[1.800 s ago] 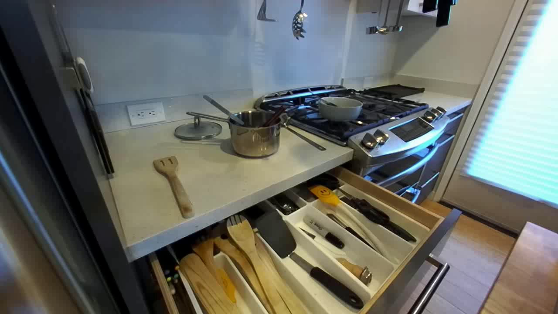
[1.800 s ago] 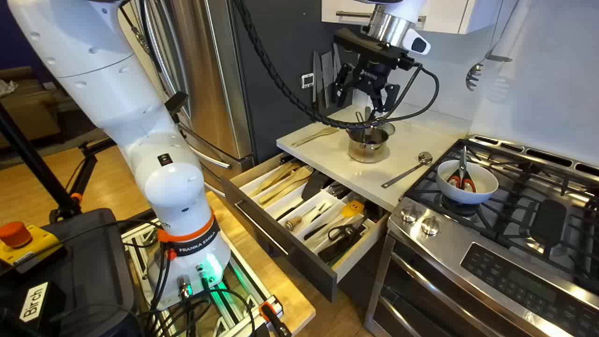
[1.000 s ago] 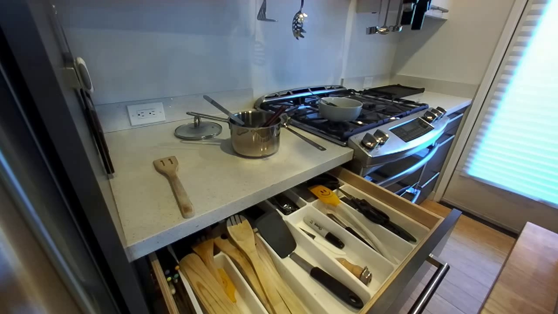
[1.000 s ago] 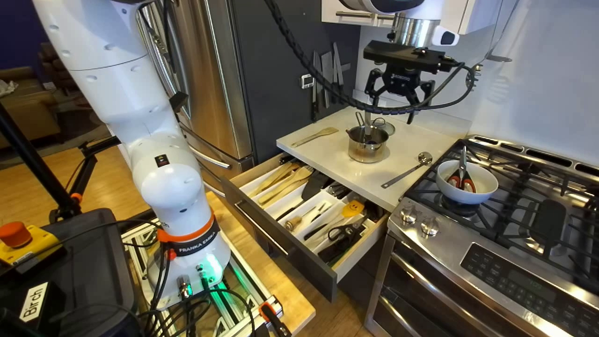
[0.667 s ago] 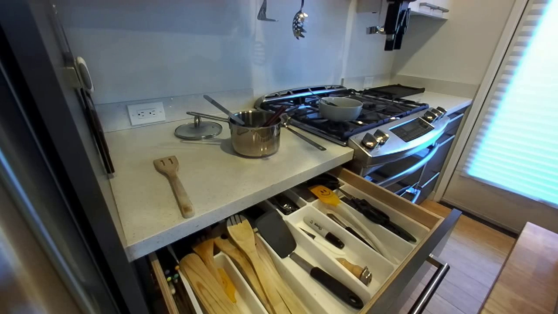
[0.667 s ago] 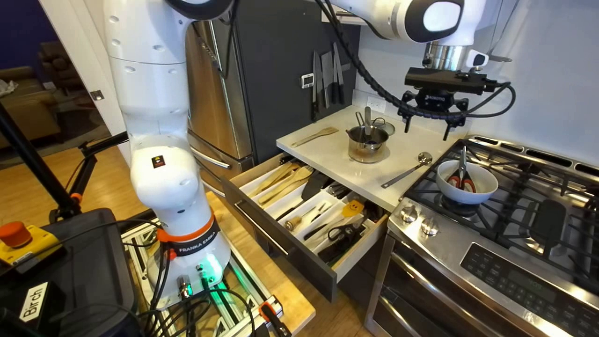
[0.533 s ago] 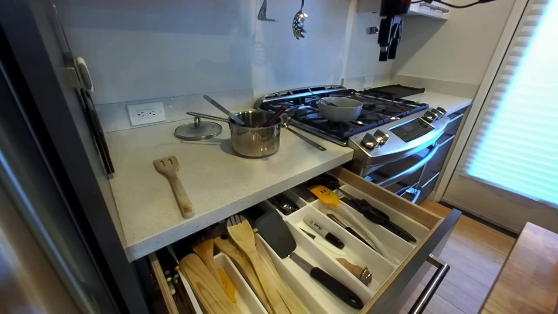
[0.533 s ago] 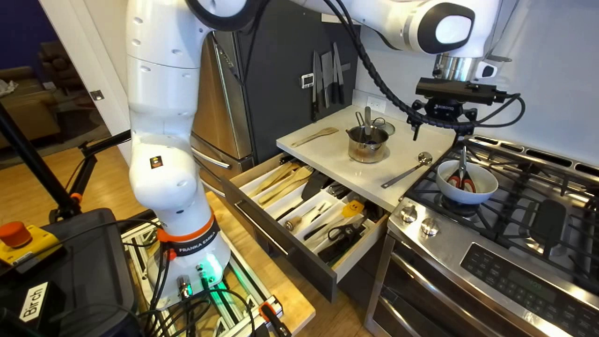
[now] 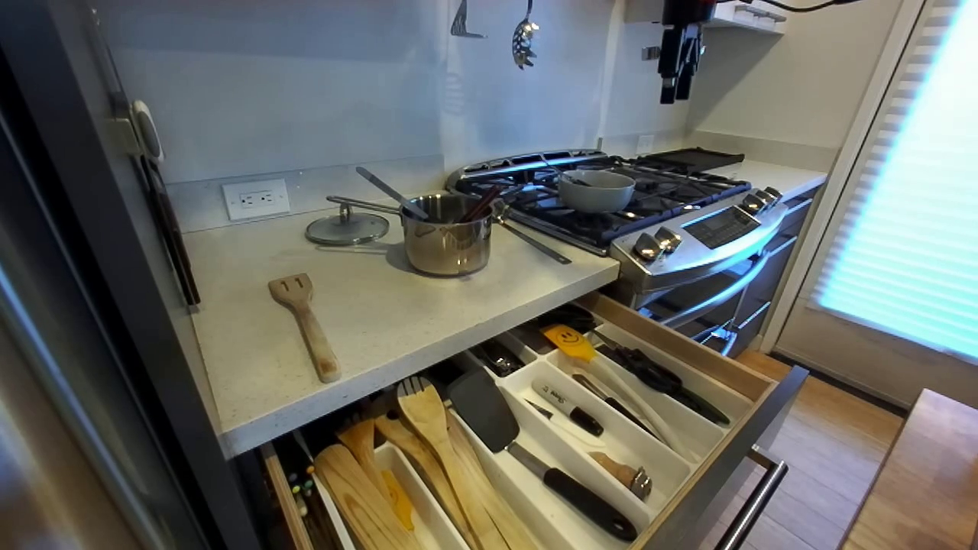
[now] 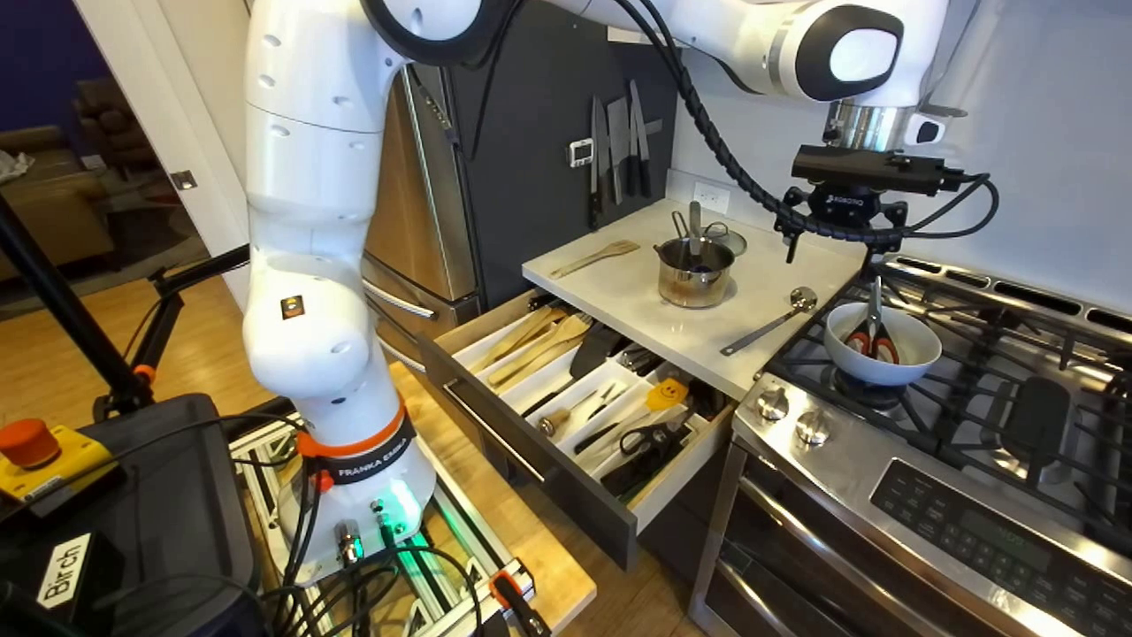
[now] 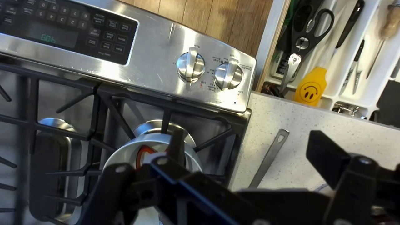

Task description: Move the pair of scissors from the bowl to the drawer

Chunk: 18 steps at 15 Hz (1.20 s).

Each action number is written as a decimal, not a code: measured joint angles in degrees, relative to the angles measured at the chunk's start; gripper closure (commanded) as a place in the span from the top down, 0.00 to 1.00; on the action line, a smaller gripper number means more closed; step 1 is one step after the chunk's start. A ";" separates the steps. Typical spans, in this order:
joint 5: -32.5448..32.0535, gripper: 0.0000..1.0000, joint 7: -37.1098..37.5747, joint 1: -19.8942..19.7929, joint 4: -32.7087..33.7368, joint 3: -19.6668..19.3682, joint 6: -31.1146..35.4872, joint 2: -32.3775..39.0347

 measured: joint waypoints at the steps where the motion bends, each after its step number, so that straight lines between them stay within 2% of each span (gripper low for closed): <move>1: 0.00 1.00 0.12 -0.14 -0.01 0.26 0.36 0.02; 6: 2.91 1.00 -1.78 -3.34 0.32 3.20 14.70 4.14; 9: 7.90 1.00 -6.18 -7.51 4.75 5.79 15.08 10.57; 13: 11.85 1.00 -7.59 -12.45 15.24 8.02 14.15 20.55; 15: 12.22 1.00 -7.50 -13.17 18.13 8.29 13.57 22.80; 18: 12.21 1.00 -7.56 -12.92 18.40 8.34 14.39 23.04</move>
